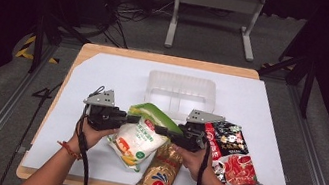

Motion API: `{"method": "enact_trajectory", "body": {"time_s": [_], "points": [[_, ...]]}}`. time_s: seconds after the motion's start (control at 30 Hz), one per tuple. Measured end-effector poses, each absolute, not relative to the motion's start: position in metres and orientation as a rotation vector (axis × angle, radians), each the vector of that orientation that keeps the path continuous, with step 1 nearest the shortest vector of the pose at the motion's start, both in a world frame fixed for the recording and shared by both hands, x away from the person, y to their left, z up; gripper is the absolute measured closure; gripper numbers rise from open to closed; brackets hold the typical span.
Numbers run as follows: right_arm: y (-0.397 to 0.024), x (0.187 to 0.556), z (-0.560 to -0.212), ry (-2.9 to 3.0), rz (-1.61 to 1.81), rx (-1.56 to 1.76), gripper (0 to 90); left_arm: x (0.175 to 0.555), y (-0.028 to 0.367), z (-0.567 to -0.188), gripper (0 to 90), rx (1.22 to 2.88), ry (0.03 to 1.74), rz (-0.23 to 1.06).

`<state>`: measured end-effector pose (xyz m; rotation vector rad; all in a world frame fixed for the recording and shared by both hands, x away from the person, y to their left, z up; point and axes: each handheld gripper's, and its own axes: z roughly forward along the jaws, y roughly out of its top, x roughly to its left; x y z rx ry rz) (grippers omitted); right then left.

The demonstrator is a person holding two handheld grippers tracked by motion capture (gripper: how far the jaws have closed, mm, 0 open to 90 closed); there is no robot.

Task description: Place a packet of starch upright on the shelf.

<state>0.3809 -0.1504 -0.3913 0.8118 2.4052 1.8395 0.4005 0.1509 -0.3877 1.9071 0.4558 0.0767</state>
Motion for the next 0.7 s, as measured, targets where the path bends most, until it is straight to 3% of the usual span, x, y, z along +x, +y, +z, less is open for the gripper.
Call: {"method": "enact_trajectory", "body": {"time_s": [0.23, 0.33, 0.37, 0.47, 0.7], "points": [[-0.149, 0.377, -0.381, 2.398, 1.808, 0.755, 88.9, 0.398, 0.156, -0.383, 79.8, 1.894, 0.441, 0.125], [-0.149, 0.375, -0.376, 2.383, 1.8, 0.729, 89.1, 0.396, 0.16, -0.379, 53.0, 1.891, 0.46, 0.147], [-0.15, 0.374, -0.374, 2.374, 1.803, 0.725, 89.1, 0.395, 0.163, -0.378, 53.0, 1.894, 0.461, 0.169], [-0.152, 0.375, -0.367, 2.357, 1.8, 0.721, 89.1, 0.389, 0.172, -0.377, 36.6, 1.922, 0.479, 0.24], [-0.153, 0.375, -0.354, 2.315, 1.777, 0.715, 89.3, 0.373, 0.199, -0.394, 16.8, 2.003, 0.506, 0.32]]}}
